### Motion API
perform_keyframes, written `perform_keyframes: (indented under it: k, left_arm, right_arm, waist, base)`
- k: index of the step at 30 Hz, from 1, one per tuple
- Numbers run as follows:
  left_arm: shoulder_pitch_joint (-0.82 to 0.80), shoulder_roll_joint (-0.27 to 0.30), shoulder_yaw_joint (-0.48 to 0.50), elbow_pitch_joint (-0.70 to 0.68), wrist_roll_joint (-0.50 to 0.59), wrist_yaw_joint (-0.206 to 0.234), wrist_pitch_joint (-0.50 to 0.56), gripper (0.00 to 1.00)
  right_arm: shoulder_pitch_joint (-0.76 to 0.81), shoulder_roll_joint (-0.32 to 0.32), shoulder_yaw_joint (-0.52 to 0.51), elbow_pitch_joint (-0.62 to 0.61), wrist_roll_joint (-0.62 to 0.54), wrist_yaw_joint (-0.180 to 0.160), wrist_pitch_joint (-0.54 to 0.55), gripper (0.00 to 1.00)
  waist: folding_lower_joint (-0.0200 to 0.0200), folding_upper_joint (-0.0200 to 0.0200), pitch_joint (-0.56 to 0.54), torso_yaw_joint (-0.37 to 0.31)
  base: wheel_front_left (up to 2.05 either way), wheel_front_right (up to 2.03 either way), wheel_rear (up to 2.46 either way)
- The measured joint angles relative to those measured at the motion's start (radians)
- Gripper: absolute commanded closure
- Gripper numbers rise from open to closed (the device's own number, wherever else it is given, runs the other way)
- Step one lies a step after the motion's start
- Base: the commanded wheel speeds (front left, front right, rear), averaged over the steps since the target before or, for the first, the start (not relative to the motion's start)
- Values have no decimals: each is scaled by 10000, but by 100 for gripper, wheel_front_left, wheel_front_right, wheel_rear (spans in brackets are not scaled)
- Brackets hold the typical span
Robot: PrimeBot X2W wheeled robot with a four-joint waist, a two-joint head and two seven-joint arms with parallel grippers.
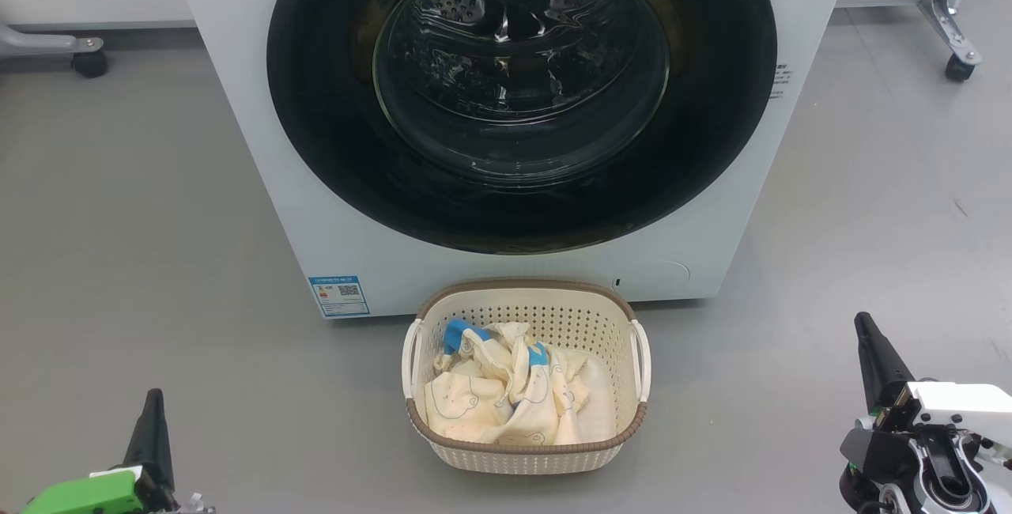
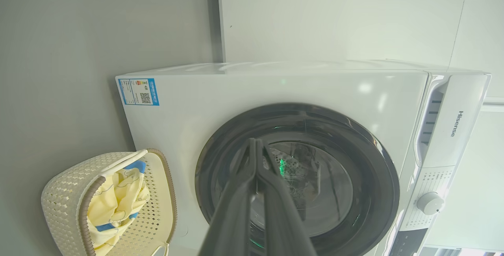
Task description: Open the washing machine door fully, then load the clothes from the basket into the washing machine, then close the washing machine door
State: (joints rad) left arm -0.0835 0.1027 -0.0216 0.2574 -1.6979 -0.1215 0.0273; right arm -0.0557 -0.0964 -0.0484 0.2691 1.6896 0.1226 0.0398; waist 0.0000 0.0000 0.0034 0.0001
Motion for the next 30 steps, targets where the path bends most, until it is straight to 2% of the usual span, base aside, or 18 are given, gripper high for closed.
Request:
perform_keyframes:
  k: [30]
  left_arm:
    - [0, -33, 69, 4, 2, 0, 36, 100]
  right_arm:
    - [0, 15, -40, 0, -6, 0, 12, 100]
  waist:
    - [0, 0, -1, -1]
  base:
    - [0, 0, 0]
